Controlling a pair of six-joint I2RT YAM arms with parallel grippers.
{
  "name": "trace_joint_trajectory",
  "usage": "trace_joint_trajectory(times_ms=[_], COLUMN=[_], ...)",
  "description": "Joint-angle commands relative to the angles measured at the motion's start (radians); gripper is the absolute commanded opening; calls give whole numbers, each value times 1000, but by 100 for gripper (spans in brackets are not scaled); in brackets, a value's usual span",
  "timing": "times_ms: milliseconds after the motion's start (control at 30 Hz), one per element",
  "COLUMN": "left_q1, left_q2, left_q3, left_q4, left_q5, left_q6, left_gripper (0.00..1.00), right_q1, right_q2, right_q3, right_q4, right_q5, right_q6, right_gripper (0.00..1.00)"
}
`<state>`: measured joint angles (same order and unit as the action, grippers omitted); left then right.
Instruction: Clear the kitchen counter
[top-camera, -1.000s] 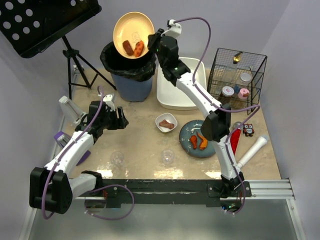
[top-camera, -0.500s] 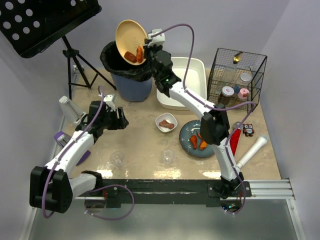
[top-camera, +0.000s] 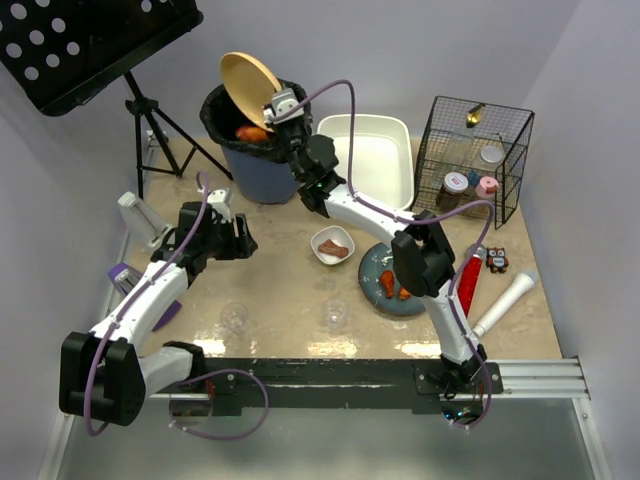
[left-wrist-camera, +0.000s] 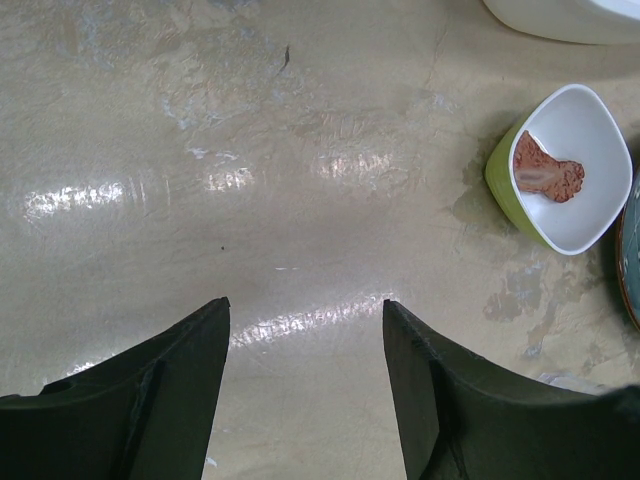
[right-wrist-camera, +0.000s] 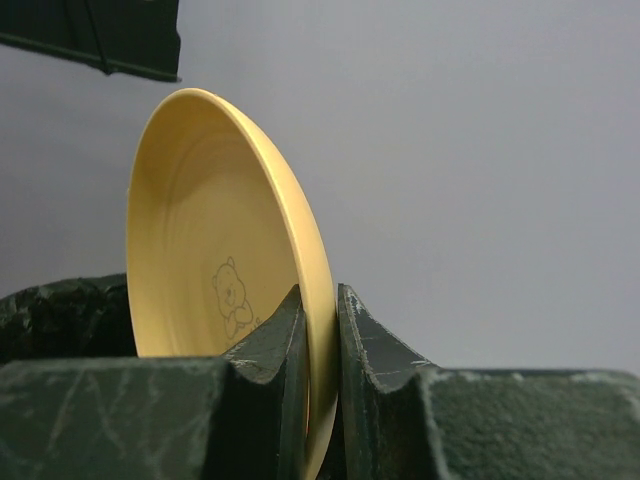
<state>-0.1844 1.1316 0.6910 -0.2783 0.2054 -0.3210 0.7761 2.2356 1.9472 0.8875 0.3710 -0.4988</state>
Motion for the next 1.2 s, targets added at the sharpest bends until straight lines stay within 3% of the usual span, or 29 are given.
trace_joint_trajectory(times_ms=[0, 167, 367, 667, 800, 1167], left_q1=[7, 7, 7, 7, 7, 7], left_q2=[0, 2, 0, -4, -3, -9], left_q3=[8, 10, 10, 10, 8, 4], left_q4=[21, 22, 25, 28, 30, 30], left_q5=[12, 11, 11, 17, 23, 29], left_q6=[19, 17, 16, 14, 13, 13], left_gripper=[67, 67, 67, 66, 66, 66], right_q1=[-3, -3, -34, -161, -221, -259], right_q2=[-93, -117, -198, -318, -324, -258], right_q3=[1, 6, 1, -54, -91, -178], right_q4=[198, 243, 220, -111, -340, -481], right_q5=[-18, 38, 226, 540, 595, 638], right_q6=[-34, 48, 256, 632, 840, 954], right_gripper=[0, 0, 0, 0, 0, 0])
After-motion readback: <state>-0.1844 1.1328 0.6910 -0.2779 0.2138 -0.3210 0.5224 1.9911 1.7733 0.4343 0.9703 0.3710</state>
